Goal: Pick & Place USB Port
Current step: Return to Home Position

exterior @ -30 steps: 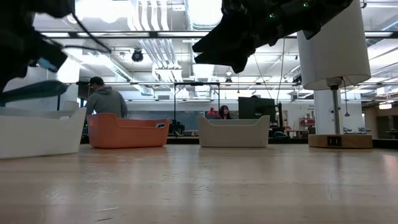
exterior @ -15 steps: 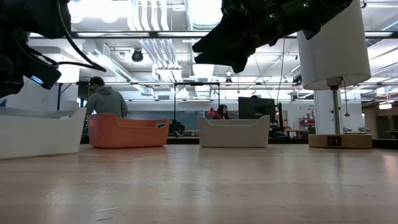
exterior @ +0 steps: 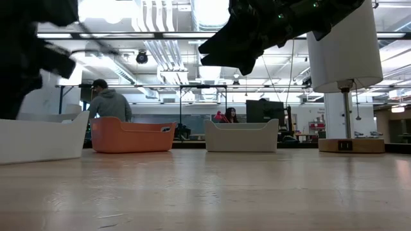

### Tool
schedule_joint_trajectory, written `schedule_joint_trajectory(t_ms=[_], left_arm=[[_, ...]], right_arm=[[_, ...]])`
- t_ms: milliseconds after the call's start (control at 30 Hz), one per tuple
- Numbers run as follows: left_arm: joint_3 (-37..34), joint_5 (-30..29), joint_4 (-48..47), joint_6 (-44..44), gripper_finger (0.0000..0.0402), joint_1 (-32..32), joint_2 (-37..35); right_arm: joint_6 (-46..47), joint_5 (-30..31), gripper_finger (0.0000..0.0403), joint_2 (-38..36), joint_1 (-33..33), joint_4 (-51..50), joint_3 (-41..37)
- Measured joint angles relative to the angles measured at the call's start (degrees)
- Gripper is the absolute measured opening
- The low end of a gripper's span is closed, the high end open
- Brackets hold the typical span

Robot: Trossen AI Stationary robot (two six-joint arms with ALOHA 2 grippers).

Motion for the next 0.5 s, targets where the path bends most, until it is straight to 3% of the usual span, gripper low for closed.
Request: schedule_joint_trajectory(t_ms=[500], left_arm=[[15.5, -20.9, 0.1, 19.2, 0.0078, 0.0, 0.0]], right_arm=[[-0.2, 0.0, 0.0189, -1.1, 0.0, 0.2, 0.0]])
